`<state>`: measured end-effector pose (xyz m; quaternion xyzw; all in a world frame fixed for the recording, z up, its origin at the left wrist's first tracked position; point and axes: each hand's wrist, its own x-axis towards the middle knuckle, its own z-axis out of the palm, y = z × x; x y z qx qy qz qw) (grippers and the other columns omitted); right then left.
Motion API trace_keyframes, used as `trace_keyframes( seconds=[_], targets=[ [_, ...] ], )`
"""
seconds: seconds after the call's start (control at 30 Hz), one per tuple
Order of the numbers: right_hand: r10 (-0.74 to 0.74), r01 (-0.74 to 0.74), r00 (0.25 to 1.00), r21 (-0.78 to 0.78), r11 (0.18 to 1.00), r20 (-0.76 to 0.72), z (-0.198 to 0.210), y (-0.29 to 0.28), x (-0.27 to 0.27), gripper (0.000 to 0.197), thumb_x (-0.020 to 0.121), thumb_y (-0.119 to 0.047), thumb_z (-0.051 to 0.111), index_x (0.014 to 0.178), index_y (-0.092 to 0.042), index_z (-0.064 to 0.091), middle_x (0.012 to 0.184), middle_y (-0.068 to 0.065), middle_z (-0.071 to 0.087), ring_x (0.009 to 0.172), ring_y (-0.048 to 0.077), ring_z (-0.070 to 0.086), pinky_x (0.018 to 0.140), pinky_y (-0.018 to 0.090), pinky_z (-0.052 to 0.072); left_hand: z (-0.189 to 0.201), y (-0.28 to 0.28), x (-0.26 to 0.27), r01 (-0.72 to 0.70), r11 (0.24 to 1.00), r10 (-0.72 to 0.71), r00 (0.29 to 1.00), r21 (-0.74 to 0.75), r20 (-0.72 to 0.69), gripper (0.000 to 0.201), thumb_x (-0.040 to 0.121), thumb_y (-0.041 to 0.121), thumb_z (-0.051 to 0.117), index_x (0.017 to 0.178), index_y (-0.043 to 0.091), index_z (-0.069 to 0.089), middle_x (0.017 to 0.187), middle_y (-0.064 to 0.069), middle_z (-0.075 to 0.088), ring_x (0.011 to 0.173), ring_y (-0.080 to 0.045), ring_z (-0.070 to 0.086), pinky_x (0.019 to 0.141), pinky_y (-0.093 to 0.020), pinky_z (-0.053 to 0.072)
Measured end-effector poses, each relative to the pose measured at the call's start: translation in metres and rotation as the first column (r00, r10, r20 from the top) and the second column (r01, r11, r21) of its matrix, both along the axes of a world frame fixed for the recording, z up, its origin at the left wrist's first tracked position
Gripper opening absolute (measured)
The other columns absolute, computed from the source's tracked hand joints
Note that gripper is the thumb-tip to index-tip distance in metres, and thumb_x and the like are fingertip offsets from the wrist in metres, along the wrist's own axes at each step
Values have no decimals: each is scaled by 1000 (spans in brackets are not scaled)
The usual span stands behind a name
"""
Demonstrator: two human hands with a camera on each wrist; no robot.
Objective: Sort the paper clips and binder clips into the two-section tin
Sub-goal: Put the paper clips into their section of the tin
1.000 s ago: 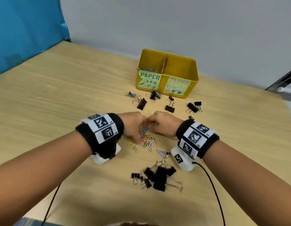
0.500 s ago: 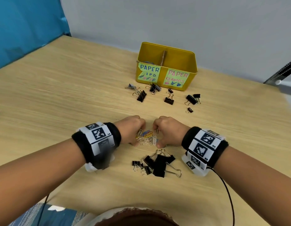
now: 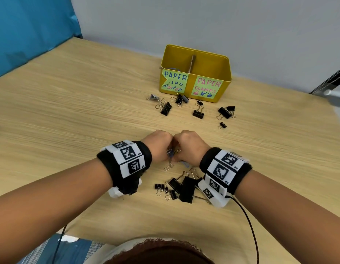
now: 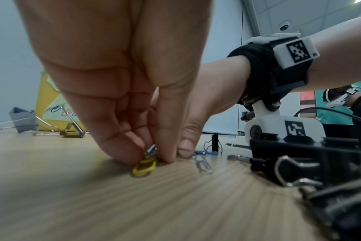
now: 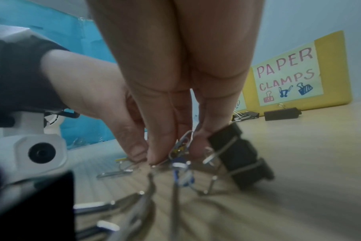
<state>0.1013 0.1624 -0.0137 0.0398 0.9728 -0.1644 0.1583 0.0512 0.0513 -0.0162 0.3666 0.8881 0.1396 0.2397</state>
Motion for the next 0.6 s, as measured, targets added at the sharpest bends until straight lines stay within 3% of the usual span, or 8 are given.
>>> trace_keyframes(
  seconds=[0.2,0.37,0.43,0.5,0.6],
  targets=[
    [24,-24,1000,33,999,-4,-1,2,-7,29,77,-13,69,104,-5,64,110,13,64,104,26,57,74,23,36,-2,1,0,-5,1000,4,999,-19,-32,17,81,12,62,94,2,61,99,-16,65,93,-30,62,69,-28,43],
    [44,-45,998,-5,999,-47,-2,7,-8,19,79,-6,61,96,-7,70,107,12,64,100,25,60,82,26,44,-1,-1,-7,-10,1000,10,998,-1,-54,17,82,7,56,96,5,65,104,-13,65,99,-30,61,76,-30,45],
    [33,-36,997,-48,998,-68,-1,9,-7,19,79,-3,59,93,-7,71,105,10,65,97,23,60,79,23,43,-2,-3,-11,-31,999,33,998,31,-45,17,81,8,56,95,6,67,102,-11,67,98,-27,62,79,-29,46],
    [35,-39,998,-76,996,-53,1,12,-10,21,78,-6,63,97,-9,71,103,6,66,90,16,58,75,17,38,0,-4,-16,-63,997,63,998,48,11,15,80,8,60,93,7,69,89,-6,66,88,-22,61,77,-27,47],
    [23,-22,1000,-114,993,12,6,18,-18,30,75,-12,72,105,-12,69,92,-1,60,84,9,51,67,14,39,3,-6,-29,-182,980,158,958,78,240,10,79,0,63,77,9,66,66,2,57,61,-16,58,64,-25,52]
  ],
)
